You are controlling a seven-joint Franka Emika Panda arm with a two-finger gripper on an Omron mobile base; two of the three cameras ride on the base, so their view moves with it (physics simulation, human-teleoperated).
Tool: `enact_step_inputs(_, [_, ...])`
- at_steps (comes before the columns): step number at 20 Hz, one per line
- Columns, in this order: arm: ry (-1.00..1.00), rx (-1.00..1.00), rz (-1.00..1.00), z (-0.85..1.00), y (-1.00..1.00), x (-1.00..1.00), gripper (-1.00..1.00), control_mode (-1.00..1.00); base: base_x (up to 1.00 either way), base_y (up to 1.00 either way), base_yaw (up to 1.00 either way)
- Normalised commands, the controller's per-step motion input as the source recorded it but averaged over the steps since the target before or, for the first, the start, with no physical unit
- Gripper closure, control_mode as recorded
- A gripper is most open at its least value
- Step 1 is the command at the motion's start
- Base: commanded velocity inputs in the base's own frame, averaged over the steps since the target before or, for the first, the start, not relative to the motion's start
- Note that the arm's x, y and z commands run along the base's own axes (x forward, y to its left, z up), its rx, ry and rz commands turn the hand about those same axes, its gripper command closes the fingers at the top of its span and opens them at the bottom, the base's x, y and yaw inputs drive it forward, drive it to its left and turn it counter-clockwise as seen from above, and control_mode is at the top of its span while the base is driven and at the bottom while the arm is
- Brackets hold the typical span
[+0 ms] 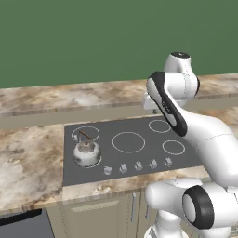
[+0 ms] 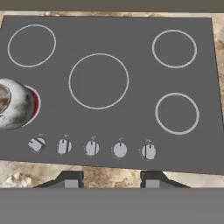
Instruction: The kettle is done boiling. Turn off the stove, then wait for 300 timesteps before moving the kettle to the dining table.
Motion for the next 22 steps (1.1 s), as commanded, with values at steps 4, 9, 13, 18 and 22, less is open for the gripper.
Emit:
enact_step_inputs(4, [-0.02, 0.00, 0.00, 0.00, 0.00, -0.06, -1.00, -1.00, 0.00, 0.00, 0.00])
enact_step_inputs(9, [-0.06, 0.00, 0.00, 0.00, 0.09, -0.17, -1.00, -1.00, 0.00, 0.00, 0.00])
enact_step_inputs(13, [-0.02, 0.00, 0.00, 0.00, 0.24, -0.01, -1.00, -1.00, 0.00, 0.00, 0.00])
enact_step_inputs(18, [0.00, 0.00, 0.00, 0.00, 0.22, 0.00, -1.00, -1.00, 0.00, 0.00, 0.00])
enact_step_inputs(22, [0.00, -0.04, 0.00, -0.07, 0.11, -0.06, -1.00, -1.00, 0.00, 0.00, 0.00])
